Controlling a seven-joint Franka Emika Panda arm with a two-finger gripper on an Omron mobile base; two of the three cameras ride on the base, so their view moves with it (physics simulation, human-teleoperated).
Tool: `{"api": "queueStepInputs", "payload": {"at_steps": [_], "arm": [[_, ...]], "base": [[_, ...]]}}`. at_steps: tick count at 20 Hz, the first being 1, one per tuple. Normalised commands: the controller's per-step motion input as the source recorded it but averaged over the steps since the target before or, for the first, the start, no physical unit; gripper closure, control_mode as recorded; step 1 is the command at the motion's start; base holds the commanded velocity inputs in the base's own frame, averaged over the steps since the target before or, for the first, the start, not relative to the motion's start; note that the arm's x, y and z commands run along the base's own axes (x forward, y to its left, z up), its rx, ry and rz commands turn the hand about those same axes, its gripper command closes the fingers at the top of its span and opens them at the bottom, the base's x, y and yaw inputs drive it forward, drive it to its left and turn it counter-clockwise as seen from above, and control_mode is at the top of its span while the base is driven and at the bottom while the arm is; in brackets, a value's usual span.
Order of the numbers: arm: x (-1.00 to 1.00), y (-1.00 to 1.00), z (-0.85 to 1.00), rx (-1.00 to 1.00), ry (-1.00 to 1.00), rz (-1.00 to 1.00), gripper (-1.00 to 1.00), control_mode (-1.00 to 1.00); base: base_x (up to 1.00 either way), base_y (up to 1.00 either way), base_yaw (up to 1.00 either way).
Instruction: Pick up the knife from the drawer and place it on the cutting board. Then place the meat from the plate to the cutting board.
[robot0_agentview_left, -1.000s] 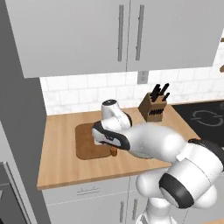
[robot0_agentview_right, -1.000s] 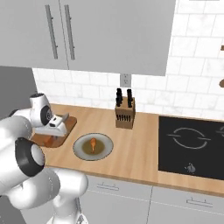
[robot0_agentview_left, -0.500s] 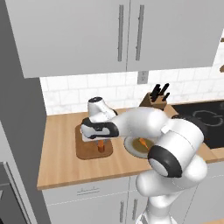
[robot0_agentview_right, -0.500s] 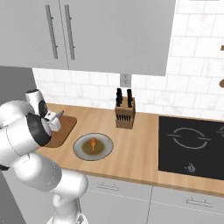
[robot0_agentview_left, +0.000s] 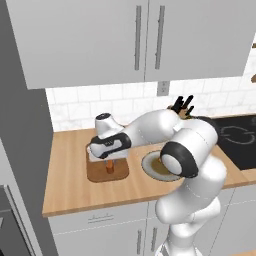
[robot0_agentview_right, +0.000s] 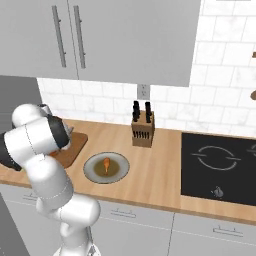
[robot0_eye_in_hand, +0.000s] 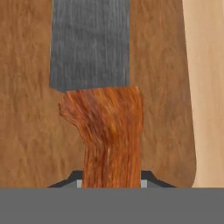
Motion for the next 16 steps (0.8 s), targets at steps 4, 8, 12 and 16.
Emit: {"api": "queueStepInputs", "payload": {"at_steps": [4,8,12,16], "arm": [[0.32,0.17,-0.3,0.0,0.0,0.0,1.0,-1.0],[0.11,0.04,-0.07,0.0,0.01,0.0,-1.0,-1.0],[0.03,0.0,0.0,0.0,0.0,0.0,-1.0,-1.0],[0.01,0.0,0.02,0.0,-0.01,0.0,-1.0,-1.0]], "base": [[0.0,0.0,0.0],[0.0,0.0,0.0],[0.0,0.0,0.0],[0.0,0.0,0.0]]}}
